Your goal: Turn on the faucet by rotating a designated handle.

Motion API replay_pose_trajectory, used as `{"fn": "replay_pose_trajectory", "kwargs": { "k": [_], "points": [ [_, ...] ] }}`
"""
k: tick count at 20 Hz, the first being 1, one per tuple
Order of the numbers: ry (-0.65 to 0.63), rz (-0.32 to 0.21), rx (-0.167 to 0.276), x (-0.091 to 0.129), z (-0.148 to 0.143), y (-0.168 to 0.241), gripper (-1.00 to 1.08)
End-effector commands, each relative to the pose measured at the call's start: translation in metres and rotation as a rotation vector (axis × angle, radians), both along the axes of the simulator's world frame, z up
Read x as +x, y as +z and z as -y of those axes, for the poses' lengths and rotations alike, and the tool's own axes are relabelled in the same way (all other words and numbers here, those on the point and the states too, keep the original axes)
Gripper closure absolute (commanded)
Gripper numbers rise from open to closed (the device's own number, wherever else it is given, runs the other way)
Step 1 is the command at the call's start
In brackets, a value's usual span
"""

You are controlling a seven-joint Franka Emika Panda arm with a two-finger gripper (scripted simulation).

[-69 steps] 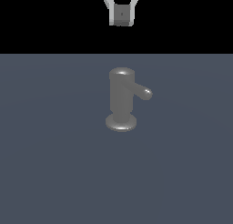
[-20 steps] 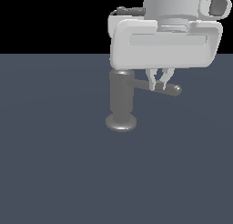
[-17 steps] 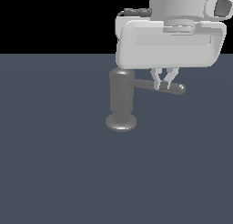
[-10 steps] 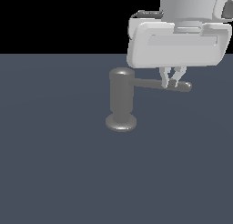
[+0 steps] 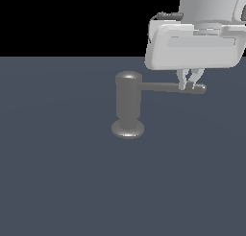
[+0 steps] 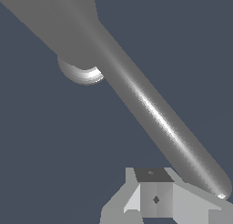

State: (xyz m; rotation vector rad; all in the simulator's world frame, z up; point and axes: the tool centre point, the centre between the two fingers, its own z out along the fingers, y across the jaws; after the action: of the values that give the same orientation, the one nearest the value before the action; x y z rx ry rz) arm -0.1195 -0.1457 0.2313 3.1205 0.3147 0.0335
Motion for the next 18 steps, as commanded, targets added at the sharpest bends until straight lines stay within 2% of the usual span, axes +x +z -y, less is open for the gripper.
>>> {"fn": "replay_pose_trajectory", "kwargs": {
  "k": [1, 18],
  "points": [
    [-0.001, 0.002, -0.001, 0.006, 0.003, 0.000, 1.08],
    [-0.011, -0.006, 0.000, 0.052, 0.032, -0.003, 1.08]
  ]
}}
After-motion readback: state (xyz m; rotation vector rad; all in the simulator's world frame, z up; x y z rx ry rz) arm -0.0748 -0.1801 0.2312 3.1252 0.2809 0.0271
